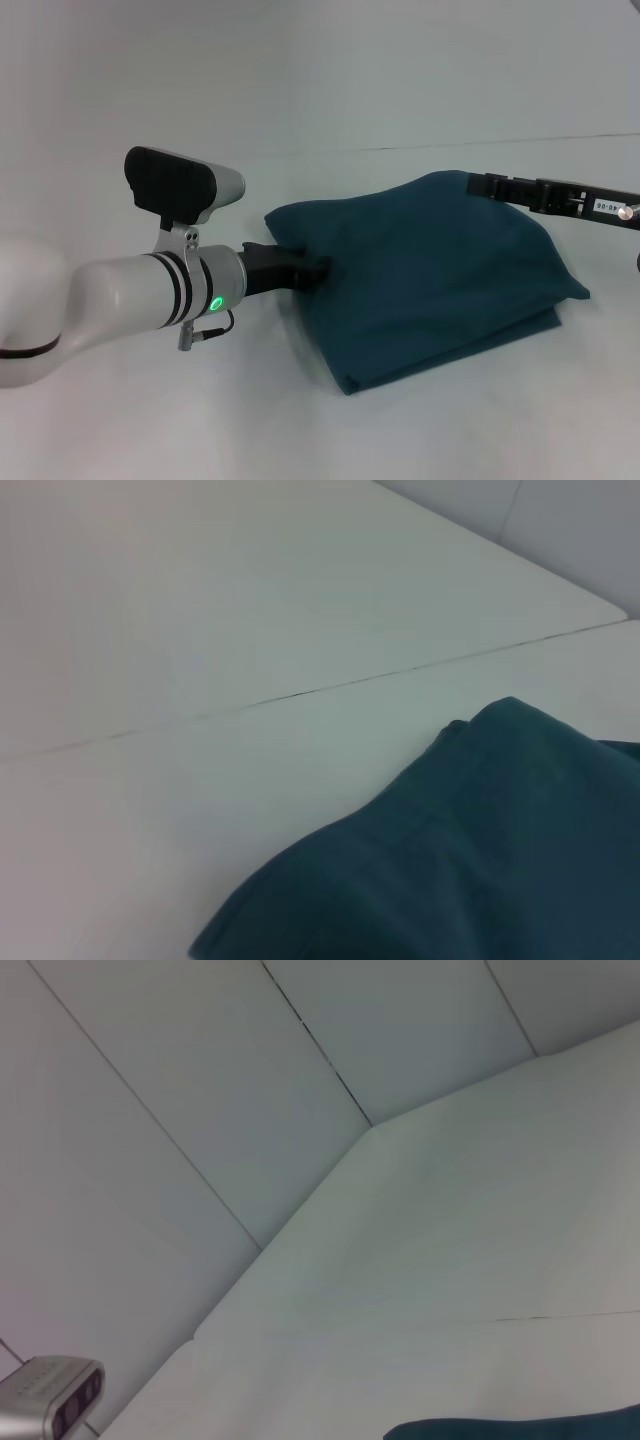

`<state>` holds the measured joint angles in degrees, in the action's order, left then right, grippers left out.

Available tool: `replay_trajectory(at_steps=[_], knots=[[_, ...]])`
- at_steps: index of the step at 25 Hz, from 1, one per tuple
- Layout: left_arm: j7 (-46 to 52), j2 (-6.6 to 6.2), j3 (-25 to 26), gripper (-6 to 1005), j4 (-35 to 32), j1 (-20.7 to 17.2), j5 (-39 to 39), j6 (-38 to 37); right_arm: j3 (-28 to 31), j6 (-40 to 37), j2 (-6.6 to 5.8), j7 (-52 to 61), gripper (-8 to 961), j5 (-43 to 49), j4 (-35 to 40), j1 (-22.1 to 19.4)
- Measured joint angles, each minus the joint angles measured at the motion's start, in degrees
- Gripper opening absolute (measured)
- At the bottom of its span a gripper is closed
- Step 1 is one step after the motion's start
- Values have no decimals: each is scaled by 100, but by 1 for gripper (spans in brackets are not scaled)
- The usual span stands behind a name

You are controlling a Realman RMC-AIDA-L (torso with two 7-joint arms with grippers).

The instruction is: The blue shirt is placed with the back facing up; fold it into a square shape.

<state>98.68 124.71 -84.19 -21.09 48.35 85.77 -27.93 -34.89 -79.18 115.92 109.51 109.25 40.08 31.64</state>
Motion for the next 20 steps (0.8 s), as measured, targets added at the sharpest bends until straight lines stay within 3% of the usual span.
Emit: replay_trajectory(at_steps=[7,10,20], knots=[[2,-12,0,316,0,28,1,22,1,12,9,0,450,0,0,14],[1,-14,-1,83,0,28,1,70,-6,52,21,-11,450,0,0,15],[-40,-80,88,80,-77,13,7,226,-9,106,62,-36,452,0,-39,18]])
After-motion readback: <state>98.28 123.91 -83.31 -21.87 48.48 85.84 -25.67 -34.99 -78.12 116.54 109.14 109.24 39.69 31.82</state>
